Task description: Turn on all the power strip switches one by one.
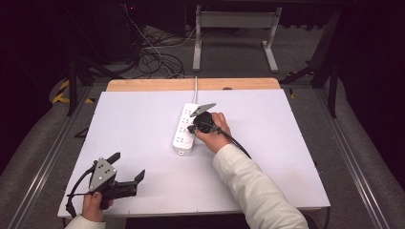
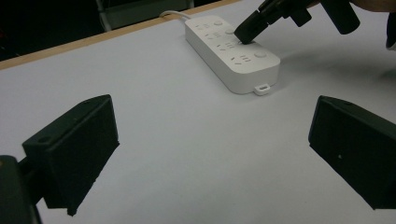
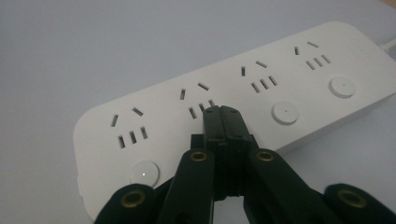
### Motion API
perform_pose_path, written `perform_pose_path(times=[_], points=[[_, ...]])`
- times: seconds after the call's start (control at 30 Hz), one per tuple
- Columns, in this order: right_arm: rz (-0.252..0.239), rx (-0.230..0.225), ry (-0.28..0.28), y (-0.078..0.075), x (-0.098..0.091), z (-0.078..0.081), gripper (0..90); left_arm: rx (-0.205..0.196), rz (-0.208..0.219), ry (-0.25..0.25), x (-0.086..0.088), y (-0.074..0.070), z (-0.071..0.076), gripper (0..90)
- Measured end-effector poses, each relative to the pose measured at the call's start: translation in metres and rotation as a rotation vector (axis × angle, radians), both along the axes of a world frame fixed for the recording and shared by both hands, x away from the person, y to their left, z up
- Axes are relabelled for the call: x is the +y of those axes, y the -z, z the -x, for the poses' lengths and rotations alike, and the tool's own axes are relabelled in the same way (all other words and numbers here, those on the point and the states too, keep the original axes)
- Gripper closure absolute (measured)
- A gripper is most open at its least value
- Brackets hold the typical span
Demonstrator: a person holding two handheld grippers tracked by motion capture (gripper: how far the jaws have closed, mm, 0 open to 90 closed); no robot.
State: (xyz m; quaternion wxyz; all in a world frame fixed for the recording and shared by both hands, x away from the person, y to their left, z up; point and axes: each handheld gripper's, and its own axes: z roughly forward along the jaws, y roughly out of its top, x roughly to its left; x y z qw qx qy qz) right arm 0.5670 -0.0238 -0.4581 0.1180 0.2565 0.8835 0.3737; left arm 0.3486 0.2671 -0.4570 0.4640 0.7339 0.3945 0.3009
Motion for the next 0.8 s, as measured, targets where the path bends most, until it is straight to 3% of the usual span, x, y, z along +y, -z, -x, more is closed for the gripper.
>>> perform_pose_path(times=[0.47,0.6,0.7,0.8], points=[[0.011,-0.001,-0.001,-0.002,0.002,0.0,90.0,0.001,0.002,-0.004,0.001,0.0,0.0,1.9],[0.004,-0.058,-0.037,-0.005,0.001,0.002,90.0,-0.001,-0.004,0.0,0.001,-0.001,0.001,1.9],[-0.037,-0.101,-0.044,-0.012,0.001,0.004,90.0,0.0,0.003,-0.003,0.001,-0.001,0.001,1.9],[-0.054,-0.104,-0.047,-0.019,0.002,0.005,90.0,0.0,-0.001,-0.002,0.001,0.0,0.0,1.9]])
